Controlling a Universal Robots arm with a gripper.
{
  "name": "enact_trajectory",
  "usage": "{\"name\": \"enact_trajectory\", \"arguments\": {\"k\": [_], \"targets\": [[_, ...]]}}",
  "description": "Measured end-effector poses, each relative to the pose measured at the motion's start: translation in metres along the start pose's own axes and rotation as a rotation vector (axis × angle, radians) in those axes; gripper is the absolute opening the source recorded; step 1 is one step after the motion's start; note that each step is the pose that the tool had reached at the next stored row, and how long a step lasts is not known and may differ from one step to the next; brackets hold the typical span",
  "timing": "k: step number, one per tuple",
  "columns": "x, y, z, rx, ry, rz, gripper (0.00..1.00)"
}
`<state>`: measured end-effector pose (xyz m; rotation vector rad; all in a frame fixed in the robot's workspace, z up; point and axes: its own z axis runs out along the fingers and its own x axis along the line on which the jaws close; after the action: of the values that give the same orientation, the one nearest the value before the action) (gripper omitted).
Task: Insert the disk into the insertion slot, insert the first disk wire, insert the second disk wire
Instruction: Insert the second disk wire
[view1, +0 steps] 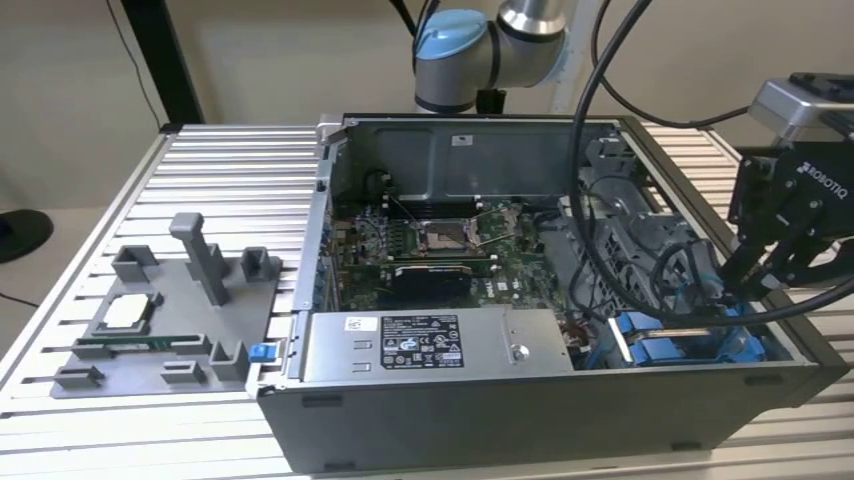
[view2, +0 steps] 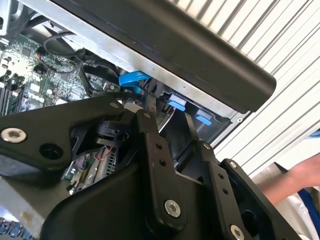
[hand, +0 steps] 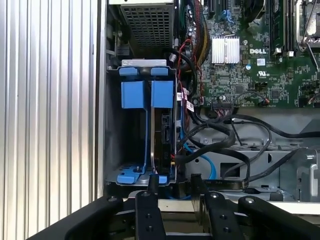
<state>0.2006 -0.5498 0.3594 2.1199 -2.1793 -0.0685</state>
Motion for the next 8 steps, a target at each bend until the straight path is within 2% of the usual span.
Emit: {"name": "enact_trajectory", "arguments": {"k": [8], "targets": [[-0.0006,0.0001,0.0000,0.0000,-0.0007,0.000,1.00]]}}
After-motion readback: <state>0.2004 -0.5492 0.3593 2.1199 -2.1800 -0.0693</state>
